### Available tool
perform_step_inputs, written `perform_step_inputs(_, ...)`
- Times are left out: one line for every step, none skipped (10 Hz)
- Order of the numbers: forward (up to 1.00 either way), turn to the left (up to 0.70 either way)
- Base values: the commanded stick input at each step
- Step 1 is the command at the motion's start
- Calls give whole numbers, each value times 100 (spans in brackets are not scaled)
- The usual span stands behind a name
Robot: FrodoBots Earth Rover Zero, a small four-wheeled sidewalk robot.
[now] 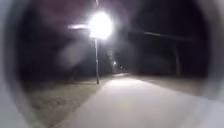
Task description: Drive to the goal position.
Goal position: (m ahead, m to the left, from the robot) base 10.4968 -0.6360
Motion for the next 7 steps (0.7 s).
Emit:
perform_step_inputs(100,0)
perform_step_inputs(100,-27)
perform_step_inputs(100,-26)
perform_step_inputs(100,-23)
perform_step_inputs(100,-19)
perform_step_inputs(100,-16)
perform_step_inputs(100,-12)
